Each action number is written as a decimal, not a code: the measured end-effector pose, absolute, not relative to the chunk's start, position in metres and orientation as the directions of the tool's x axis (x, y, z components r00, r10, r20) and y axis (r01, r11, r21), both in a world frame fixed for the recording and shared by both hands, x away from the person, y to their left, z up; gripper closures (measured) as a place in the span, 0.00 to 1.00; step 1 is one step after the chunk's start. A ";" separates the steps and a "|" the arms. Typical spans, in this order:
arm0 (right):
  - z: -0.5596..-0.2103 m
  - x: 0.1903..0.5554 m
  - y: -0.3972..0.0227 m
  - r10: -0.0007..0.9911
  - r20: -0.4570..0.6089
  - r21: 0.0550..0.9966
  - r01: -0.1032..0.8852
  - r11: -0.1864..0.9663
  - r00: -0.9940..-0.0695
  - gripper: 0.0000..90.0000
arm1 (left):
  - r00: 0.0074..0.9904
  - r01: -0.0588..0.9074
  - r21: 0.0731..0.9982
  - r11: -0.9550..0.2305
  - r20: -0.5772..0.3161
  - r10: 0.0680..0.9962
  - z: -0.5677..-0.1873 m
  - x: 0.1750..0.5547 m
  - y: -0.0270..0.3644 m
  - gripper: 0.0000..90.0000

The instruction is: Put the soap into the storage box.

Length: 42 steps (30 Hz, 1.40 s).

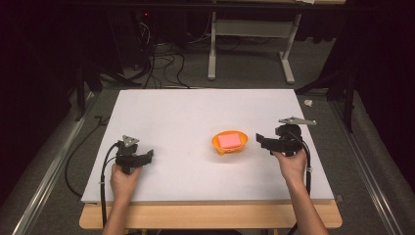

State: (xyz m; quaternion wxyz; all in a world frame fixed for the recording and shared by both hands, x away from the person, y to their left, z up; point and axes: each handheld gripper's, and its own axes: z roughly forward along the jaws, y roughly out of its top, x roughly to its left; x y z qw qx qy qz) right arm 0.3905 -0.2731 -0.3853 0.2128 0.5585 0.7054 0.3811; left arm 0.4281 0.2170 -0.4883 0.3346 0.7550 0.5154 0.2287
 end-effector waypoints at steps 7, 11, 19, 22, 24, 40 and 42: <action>-0.385 0.386 -0.280 0.953 0.119 0.776 0.625 0.086 -0.278 0.22 | 0.364 0.625 0.741 -0.245 0.001 0.931 -0.488 0.428 0.217 0.29; -0.386 0.384 -0.285 0.956 0.121 0.776 0.626 0.076 -0.267 0.22 | 0.364 0.625 0.741 -0.245 0.000 0.931 -0.488 0.428 0.217 0.29; -0.392 0.379 -0.298 0.963 0.130 0.775 0.630 0.049 -0.234 0.22 | 0.364 0.625 0.741 -0.245 0.000 0.931 -0.488 0.428 0.217 0.29; -0.395 0.377 -0.302 0.965 0.137 0.776 0.629 0.036 -0.224 0.22 | 0.364 0.625 0.741 -0.245 0.000 0.931 -0.488 0.428 0.217 0.29; -0.396 0.376 -0.305 0.966 0.138 0.777 0.628 0.032 -0.220 0.22 | 0.364 0.625 0.741 -0.245 0.001 0.931 -0.488 0.428 0.217 0.29; -0.414 0.371 -0.318 0.973 0.150 0.765 0.644 -0.002 -0.174 0.23 | 0.364 0.625 0.741 -0.245 0.000 0.931 -0.488 0.428 0.217 0.29; -0.416 0.371 -0.319 0.974 0.149 0.763 0.646 -0.003 -0.171 0.23 | 0.364 0.625 0.741 -0.245 0.000 0.931 -0.488 0.428 0.217 0.29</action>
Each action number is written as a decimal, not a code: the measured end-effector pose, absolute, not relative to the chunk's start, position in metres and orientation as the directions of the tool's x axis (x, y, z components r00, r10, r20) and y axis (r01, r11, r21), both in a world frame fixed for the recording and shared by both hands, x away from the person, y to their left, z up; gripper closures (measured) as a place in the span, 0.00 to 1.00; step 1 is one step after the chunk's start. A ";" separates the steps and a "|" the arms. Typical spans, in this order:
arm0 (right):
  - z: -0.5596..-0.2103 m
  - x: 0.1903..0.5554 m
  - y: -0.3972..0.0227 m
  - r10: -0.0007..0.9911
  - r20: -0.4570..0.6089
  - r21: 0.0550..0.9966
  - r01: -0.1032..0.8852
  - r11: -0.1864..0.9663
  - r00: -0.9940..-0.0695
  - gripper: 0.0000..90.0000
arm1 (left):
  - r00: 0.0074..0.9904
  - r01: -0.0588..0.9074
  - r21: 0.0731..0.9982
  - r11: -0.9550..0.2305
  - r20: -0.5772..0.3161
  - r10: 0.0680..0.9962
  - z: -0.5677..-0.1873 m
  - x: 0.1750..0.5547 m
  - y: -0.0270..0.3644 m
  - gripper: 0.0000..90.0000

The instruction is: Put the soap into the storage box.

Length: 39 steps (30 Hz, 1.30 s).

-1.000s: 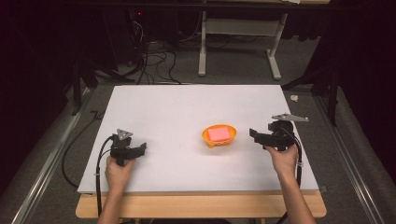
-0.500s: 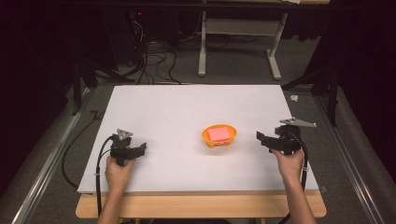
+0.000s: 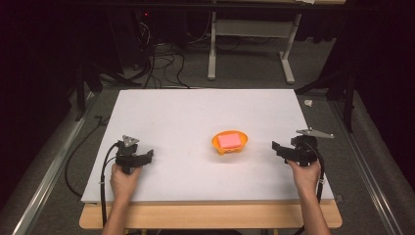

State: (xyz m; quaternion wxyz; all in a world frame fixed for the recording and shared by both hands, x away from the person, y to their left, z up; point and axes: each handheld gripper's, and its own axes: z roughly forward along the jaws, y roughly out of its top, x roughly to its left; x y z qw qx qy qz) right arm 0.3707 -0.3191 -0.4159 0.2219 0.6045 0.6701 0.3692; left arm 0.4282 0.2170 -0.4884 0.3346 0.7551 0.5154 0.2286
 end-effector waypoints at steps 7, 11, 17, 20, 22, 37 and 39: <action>-0.426 0.370 -0.321 0.975 0.152 0.757 0.653 -0.010 -0.161 0.24 | 0.364 0.625 0.741 -0.245 0.000 0.931 -0.488 0.428 0.217 0.29; -0.432 0.370 -0.321 0.976 0.147 0.752 0.659 -0.006 -0.159 0.24 | 0.363 0.625 0.742 -0.242 -0.001 0.932 -0.488 0.428 0.217 0.29; -0.441 0.370 -0.322 0.979 0.142 0.742 0.671 -0.009 -0.144 0.25 | 0.362 0.625 0.742 -0.242 -0.001 0.932 -0.488 0.428 0.217 0.29; -0.445 0.370 -0.322 0.981 0.138 0.736 0.677 -0.007 -0.139 0.25 | 0.362 0.625 0.742 -0.242 -0.001 0.932 -0.488 0.428 0.217 0.29; -0.447 0.371 -0.323 0.981 0.130 0.736 0.677 0.000 -0.141 0.25 | 0.362 0.625 0.742 -0.242 -0.001 0.932 -0.488 0.428 0.217 0.29; -0.464 0.376 -0.318 0.988 0.087 0.725 0.688 0.026 -0.128 0.25 | 0.362 0.625 0.742 -0.242 -0.001 0.932 -0.488 0.428 0.217 0.29; -0.466 0.377 -0.318 0.989 0.078 0.724 0.689 0.031 -0.127 0.25 | 0.362 0.625 0.742 -0.242 -0.001 0.932 -0.488 0.428 0.217 0.29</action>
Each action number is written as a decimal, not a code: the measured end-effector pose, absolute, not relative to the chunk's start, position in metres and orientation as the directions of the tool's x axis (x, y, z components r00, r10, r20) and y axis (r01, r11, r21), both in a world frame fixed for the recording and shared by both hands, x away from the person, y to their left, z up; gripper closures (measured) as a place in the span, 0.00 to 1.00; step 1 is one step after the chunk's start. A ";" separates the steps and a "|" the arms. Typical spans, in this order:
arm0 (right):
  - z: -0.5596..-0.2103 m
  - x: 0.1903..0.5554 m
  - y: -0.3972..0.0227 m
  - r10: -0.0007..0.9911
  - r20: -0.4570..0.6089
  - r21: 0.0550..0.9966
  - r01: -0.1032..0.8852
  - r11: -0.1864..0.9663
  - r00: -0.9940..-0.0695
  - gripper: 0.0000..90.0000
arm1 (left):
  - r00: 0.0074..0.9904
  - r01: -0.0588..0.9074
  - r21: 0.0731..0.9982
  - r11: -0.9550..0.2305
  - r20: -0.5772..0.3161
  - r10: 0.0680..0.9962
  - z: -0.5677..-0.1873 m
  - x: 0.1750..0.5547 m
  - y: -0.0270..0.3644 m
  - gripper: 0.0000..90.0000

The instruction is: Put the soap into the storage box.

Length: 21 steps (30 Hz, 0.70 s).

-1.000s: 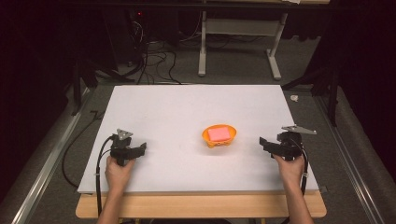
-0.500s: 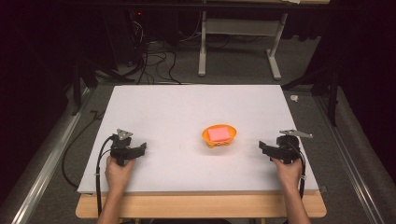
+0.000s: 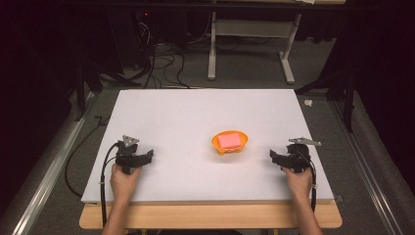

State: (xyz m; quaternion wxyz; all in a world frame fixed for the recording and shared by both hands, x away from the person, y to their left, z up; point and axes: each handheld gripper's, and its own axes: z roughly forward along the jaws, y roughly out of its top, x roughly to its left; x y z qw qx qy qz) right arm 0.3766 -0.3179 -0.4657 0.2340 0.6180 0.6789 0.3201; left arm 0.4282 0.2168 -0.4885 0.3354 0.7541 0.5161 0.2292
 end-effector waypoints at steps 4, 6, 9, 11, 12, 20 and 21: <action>-0.469 0.377 -0.318 0.991 0.061 0.725 0.688 0.040 -0.122 0.25 | 0.362 0.625 0.742 -0.242 0.000 0.932 -0.488 0.428 0.217 0.29; -0.471 0.378 -0.318 0.992 0.057 0.726 0.686 0.038 -0.114 0.26 | 0.362 0.625 0.742 -0.242 0.000 0.932 -0.488 0.428 0.217 0.29; -0.475 0.379 -0.318 0.993 0.029 0.727 0.684 0.055 -0.110 0.26 | 0.362 0.625 0.742 -0.243 0.000 0.932 -0.488 0.428 0.217 0.29; -0.479 0.380 -0.318 0.994 0.005 0.722 0.689 0.069 -0.105 0.25 | 0.362 0.625 0.742 -0.242 0.000 0.932 -0.488 0.428 0.217 0.29; -0.481 0.381 -0.318 0.995 0.000 0.716 0.695 0.070 -0.100 0.25 | 0.362 0.625 0.742 -0.243 0.000 0.932 -0.488 0.428 0.217 0.29; -0.482 0.381 -0.316 0.994 -0.018 0.716 0.693 0.086 -0.104 0.25 | 0.362 0.625 0.742 -0.243 0.001 0.932 -0.488 0.428 0.217 0.29; -0.482 0.381 -0.316 0.994 -0.017 0.716 0.693 0.085 -0.104 0.25 | 0.361 0.625 0.742 -0.242 0.000 0.932 -0.488 0.428 0.217 0.29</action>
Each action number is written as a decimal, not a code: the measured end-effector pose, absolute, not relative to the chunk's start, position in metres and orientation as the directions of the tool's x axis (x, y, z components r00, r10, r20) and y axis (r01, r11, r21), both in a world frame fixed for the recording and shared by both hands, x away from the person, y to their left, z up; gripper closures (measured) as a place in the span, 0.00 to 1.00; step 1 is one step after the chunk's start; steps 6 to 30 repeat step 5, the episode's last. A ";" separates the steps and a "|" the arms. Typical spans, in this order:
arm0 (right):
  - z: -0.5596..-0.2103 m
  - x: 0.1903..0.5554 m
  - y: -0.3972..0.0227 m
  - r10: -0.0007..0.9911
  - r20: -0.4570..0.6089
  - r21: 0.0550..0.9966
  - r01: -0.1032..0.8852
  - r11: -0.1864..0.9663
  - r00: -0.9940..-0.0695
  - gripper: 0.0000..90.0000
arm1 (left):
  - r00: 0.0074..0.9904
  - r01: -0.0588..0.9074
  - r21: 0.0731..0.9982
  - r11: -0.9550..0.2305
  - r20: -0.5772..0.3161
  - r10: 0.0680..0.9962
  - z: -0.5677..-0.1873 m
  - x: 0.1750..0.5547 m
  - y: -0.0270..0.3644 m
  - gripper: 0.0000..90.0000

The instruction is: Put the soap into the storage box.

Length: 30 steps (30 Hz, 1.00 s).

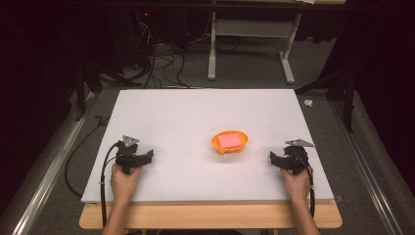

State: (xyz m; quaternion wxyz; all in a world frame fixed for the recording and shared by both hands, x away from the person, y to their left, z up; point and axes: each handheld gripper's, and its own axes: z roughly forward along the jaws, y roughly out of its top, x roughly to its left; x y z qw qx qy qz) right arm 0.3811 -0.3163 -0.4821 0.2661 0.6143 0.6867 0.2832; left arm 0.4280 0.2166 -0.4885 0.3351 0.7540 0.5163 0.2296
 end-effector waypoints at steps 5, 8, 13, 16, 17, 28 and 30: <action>-0.482 0.381 -0.317 0.994 -0.016 0.717 0.692 0.086 -0.106 0.25 | 0.361 0.625 0.742 -0.243 0.000 0.932 -0.488 0.428 0.217 0.29; -0.482 0.381 -0.317 0.994 -0.016 0.717 0.692 0.086 -0.106 0.25 | 0.361 0.625 0.742 -0.243 0.000 0.932 -0.488 0.428 0.217 0.29; -0.482 0.381 -0.317 0.994 -0.016 0.717 0.692 0.086 -0.106 0.25 | 0.361 0.625 0.742 -0.243 0.000 0.932 -0.488 0.428 0.217 0.29; -0.482 0.381 -0.317 0.994 -0.016 0.717 0.692 0.086 -0.106 0.25 | 0.361 0.625 0.742 -0.243 0.000 0.932 -0.488 0.428 0.217 0.29; -0.482 0.381 -0.317 0.994 -0.016 0.717 0.692 0.086 -0.106 0.25 | 0.361 0.625 0.742 -0.243 0.000 0.932 -0.488 0.428 0.217 0.29; -0.482 0.381 -0.317 0.994 -0.016 0.717 0.692 0.086 -0.106 0.25 | 0.361 0.625 0.742 -0.243 0.000 0.932 -0.488 0.428 0.217 0.29; -0.482 0.381 -0.317 0.994 -0.016 0.717 0.692 0.086 -0.106 0.25 | 0.361 0.625 0.742 -0.243 0.000 0.932 -0.488 0.428 0.217 0.29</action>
